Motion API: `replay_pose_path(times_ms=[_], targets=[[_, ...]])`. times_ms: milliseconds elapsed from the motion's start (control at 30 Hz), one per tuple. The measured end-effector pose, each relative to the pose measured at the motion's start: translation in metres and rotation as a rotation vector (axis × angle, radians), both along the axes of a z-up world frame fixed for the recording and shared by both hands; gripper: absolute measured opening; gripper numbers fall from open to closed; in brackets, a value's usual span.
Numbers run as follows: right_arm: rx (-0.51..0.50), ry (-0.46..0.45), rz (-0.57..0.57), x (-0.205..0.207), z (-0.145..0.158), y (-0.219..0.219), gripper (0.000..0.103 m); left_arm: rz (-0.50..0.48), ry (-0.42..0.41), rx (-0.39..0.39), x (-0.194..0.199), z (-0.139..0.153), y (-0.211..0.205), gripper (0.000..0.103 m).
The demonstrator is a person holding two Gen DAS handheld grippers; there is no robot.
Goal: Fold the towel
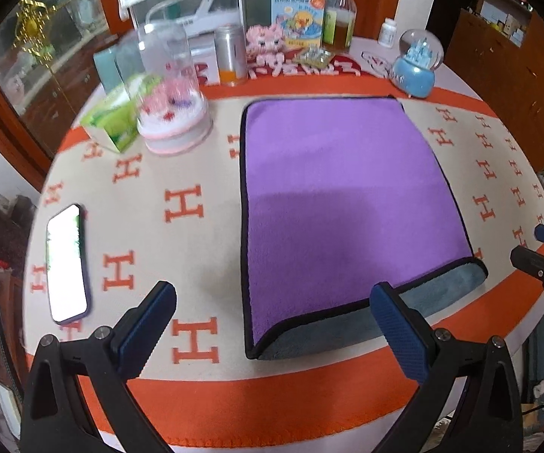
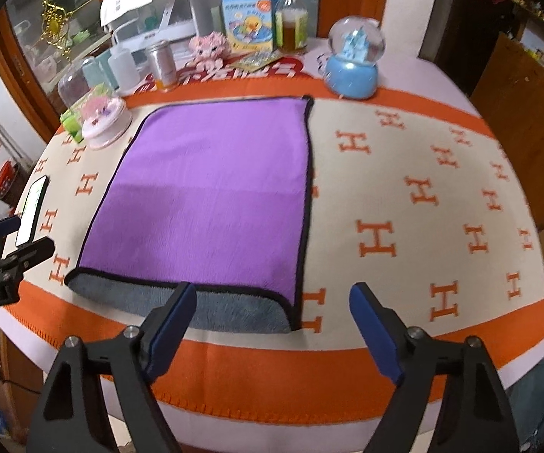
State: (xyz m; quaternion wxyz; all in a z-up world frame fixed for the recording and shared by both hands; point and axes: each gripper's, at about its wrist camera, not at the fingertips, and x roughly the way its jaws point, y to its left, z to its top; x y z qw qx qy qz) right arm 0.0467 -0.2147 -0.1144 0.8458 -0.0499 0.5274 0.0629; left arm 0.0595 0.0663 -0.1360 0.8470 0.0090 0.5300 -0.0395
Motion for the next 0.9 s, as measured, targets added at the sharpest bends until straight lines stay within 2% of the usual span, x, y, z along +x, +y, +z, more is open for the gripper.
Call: replay_pose_path(times_ms=[100, 233, 367, 533, 633, 800, 900], targets=[[0.016, 0.027, 0.034, 0.002, -0.015, -0.003, 0.077, -0.010, 0.025, -0.019, 0.004, -0.016, 0.005, 0.102], [0.027, 0.056, 0.081, 0.006, -0.034, -0.007, 0.068, -0.082, 0.063, 0.007, 0.008, -0.034, 0.004, 0.100], [0.043, 0.084, 0.127, 0.011, -0.050, -0.014, 0.063, -0.141, 0.082, 0.035, 0.009, -0.045, 0.001, 0.100], [0.087, 0.126, 0.175, 0.018, -0.063, -0.019, 0.058, -0.168, 0.129, -0.016, 0.010, -0.057, 0.004, 0.100], [0.093, 0.140, 0.210, 0.022, -0.069, -0.018, 0.054, -0.179, 0.131, -0.032, 0.011, -0.060, 0.007, 0.096], [0.112, 0.173, 0.249, 0.029, -0.078, -0.018, 0.043, -0.199, 0.126, -0.108, 0.008, -0.056, 0.018, 0.094], [0.126, 0.189, 0.262, 0.031, -0.081, -0.019, 0.042, -0.212, 0.119, -0.134, 0.006, -0.054, 0.020, 0.093]])
